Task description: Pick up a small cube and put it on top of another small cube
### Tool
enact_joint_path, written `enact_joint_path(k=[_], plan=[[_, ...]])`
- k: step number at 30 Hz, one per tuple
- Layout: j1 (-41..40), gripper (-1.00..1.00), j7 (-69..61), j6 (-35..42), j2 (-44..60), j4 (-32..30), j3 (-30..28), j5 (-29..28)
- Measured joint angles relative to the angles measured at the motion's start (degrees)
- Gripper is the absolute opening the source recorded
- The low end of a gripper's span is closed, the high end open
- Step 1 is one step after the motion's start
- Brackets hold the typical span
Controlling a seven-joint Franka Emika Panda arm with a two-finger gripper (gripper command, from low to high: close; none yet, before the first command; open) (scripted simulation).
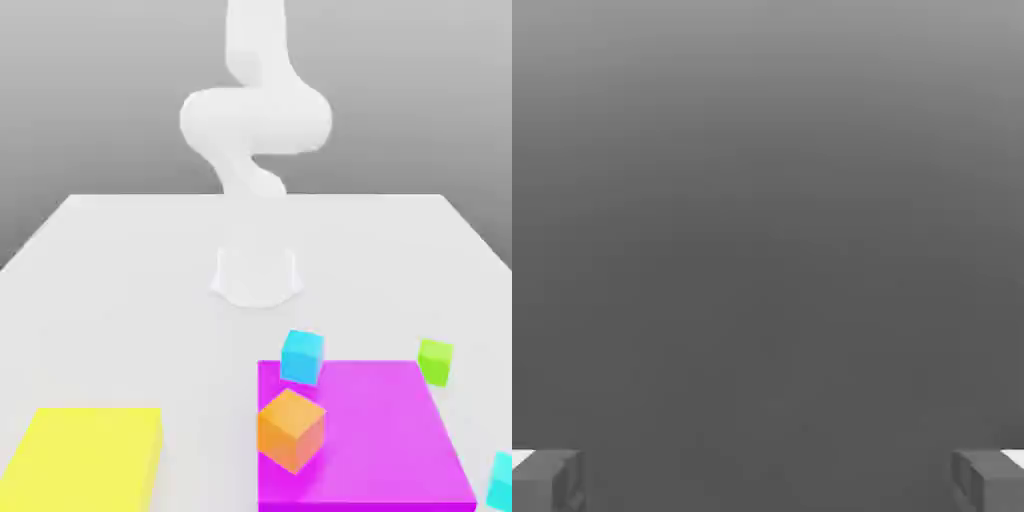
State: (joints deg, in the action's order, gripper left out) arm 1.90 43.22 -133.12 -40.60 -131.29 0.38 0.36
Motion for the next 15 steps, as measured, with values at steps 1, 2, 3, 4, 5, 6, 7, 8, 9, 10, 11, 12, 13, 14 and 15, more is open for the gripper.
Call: enact_joint_path(k=[1,2,3,4,5,6,7,8,9,10,11,12,13,14,15], plan=[[0.87,0.0,-1.09,-0.56,2.26,0.22,0.14,0.1],[1.7,0.0,-2.14,-1.11,4.42,0.42,0.29,0.2],[2.49,0.0,-3.16,-1.64,6.55,0.63,0.46,0.29],[3.23,0.0,-4.17,-2.2,8.64,0.82,0.66,0.37],[4.05,0.0,-5.12,-2.69,10.73,1.03,0.8,0.41],[4.7,0.0,-6.15,-3.22,12.81,1.23,1.09,0.55],[5.37,0.0,-7.16,-3.74,14.89,1.42,1.36,0.64],[5.94,0.0,-8.17,-4.25,16.96,1.63,1.75,0.75],[6.58,0.0,-9.16,-4.79,19.04,1.82,2.06,0.81],[7.17,0.0,-10.12,-5.33,21.11,2.02,2.44,0.83],[7.79,0.0,-11.06,-5.85,23.18,2.21,2.79,0.84],[8.34,0.0,-11.99,-6.38,25.26,2.41,3.22,0.84],[8.88,0.0,-12.89,-6.9,27.33,2.61,3.65,0.79],[9.43,0.0,-13.75,-7.43,29.41,2.81,4.08,0.69],[9.95,0.0,-14.58,-7.95,31.49,3.01,4.53,0.54]])
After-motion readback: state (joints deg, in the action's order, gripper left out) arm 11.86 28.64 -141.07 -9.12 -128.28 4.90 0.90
